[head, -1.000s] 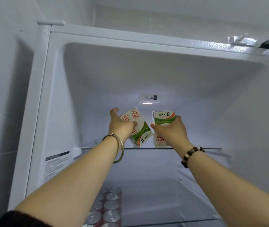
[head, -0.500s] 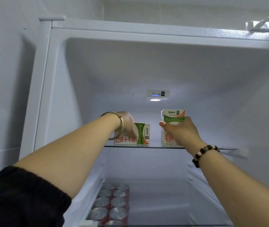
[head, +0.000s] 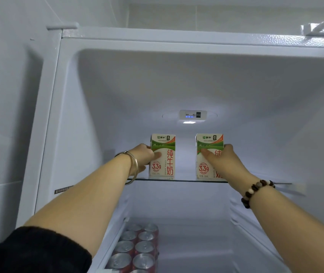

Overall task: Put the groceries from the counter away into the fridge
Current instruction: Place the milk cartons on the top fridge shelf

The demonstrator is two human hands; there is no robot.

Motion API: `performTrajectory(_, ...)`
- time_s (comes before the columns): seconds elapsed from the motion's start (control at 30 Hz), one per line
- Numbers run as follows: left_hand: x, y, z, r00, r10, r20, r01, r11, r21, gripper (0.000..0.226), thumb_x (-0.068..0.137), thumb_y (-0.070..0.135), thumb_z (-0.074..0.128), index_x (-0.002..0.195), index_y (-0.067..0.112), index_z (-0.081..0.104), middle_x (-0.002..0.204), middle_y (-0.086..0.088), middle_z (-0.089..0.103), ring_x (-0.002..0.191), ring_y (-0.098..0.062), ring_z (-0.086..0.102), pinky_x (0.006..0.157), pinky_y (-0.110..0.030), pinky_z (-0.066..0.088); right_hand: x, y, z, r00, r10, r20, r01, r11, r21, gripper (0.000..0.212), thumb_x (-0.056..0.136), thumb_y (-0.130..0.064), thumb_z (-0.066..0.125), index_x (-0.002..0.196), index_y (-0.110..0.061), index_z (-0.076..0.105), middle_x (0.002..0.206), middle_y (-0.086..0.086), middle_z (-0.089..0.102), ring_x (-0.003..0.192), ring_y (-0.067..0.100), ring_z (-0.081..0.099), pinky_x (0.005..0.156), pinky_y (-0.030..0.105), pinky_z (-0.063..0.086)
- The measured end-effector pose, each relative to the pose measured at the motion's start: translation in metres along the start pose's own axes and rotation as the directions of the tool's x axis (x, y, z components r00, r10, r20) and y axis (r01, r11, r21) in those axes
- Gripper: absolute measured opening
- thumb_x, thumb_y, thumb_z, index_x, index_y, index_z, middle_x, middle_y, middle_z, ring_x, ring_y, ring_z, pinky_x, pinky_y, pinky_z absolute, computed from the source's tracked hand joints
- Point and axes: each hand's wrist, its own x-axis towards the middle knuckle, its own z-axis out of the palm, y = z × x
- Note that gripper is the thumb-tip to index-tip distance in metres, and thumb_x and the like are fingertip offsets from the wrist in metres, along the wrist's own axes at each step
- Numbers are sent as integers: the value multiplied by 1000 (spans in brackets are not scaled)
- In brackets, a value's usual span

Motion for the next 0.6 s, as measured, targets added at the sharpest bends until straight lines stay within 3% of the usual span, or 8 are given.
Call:
performTrajectory(0.1, 4, -5, 0, 998, -8, -66, 5, 998, -57, 7, 95, 11, 52, 88, 13, 49, 108, -11, 64, 106, -29, 60, 90, -43, 50, 6, -3, 0, 997, 62, 50, -62, 998, -11, 26, 96, -22, 52, 110, -14, 31, 104, 4, 54, 88, 22, 56, 59, 29, 46)
performTrajectory(0.27, 4, -8, 2, 991, 31, -132, -22, 998, 66, 10, 95, 17, 51, 86, 17, 46, 108, -10, 65, 103, -27, 62, 91, -44, 52, 22, -10, 7, 976, 121, 179, -113, 992, -52, 32, 95, -15, 53, 121, -7, 38, 107, 10, 61, 94, 26, 62, 75, 38, 54)
performTrajectory(0.37, 5, -9, 3, 982, 59, -177, -37, 991, 127, 5, 97, 17, 49, 95, 13, 47, 101, -6, 61, 94, -22, 59, 83, -36, 52, 29, -12, 14, 948, 137, 288, -150, 988, 23, 29, 95, -4, 49, 123, -2, 47, 114, 16, 62, 104, 33, 61, 86, 47, 52)
performTrajectory(0.53, 8, -14, -2, 953, 91, -289, -28, 976, 217, 7, 97, 17, 47, 98, 10, 51, 94, -4, 58, 83, -19, 56, 53, -21, 42, 35, -17, 38, 920, 157, 358, -182, 983, 37, 29, 94, -2, 49, 122, -5, 48, 115, 15, 63, 107, 33, 60, 80, 48, 53)
performTrajectory(0.6, 11, -16, -5, 944, 84, -319, -6, 971, 238, 10, 98, 14, 44, 95, 10, 52, 93, -4, 58, 81, -19, 55, 48, -19, 37, 38, -22, 50, 911, 168, 377, -193, 981, 29, 27, 93, -4, 50, 121, -7, 50, 113, 14, 64, 104, 32, 61, 75, 46, 54)
